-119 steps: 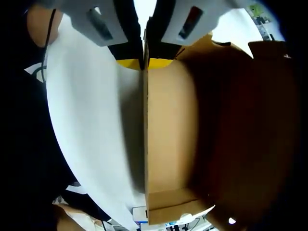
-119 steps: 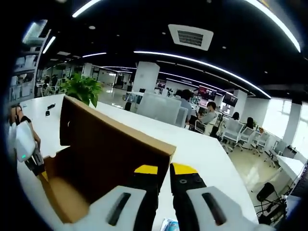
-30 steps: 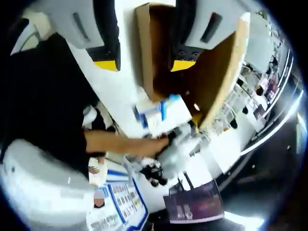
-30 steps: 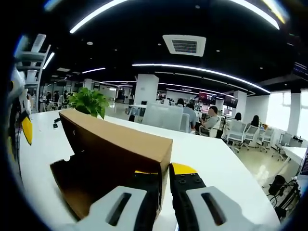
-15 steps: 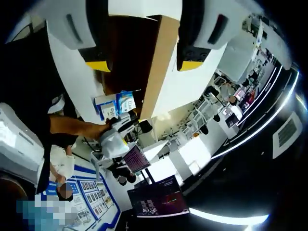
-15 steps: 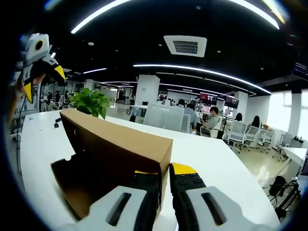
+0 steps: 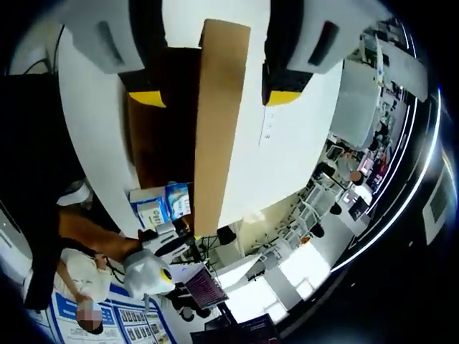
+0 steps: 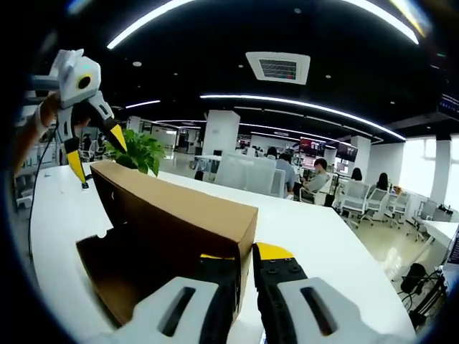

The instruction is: Operate the shoe box by opening the lid, removing the specified soft item, and placing it in the target area until the item is outside and the box remains undamaged.

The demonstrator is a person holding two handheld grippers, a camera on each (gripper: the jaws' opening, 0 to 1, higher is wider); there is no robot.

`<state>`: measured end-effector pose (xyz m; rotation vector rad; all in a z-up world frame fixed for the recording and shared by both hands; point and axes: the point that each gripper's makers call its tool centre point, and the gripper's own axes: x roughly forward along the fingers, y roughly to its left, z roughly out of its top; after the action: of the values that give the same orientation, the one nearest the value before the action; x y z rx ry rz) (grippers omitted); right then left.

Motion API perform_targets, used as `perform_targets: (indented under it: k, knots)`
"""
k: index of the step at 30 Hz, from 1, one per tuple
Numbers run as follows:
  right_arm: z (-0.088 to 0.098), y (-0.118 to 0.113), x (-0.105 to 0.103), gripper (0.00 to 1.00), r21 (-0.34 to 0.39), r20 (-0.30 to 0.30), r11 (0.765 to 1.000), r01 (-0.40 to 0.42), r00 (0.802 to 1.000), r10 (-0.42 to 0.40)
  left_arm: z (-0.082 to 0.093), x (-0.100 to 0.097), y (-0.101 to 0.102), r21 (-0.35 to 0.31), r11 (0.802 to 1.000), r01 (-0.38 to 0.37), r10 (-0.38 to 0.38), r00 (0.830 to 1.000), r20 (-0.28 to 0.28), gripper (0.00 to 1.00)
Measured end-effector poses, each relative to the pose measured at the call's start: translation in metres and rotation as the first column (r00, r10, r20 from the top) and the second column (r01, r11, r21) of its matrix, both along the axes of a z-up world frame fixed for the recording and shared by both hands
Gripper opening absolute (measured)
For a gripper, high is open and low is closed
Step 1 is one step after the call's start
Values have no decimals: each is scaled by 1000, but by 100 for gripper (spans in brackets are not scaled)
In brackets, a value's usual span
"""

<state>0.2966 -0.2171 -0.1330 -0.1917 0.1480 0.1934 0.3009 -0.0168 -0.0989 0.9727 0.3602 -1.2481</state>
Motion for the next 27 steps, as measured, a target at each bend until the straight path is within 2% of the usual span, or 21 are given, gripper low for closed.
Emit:
perform_targets:
  k: [4,8,16,24,27]
  knots:
    - [0,0,0,6,-3,-1,1000,-4,1000,4,-7,9,2,39,999,-16,16,1000,-15,54]
    - [0,1,0,6,-1,-1,1000,-6,1000,6,-14,22,6,81,996,-44,41,999,35,51]
    - [-1,1,-1,6,-1,2,1000,-10,1000,10,-21,19,7,105,994,-32,30,999,26,44]
    - [-1,0,-2,6,11,5,1000,-16,1000,16,-24,15,10,107,993,-55,57,998,-17,34]
    - [-1,1,-2,6,9,6,1000,-17,1000,17,-25,13,11,118,992,-46,48,999,-12,33]
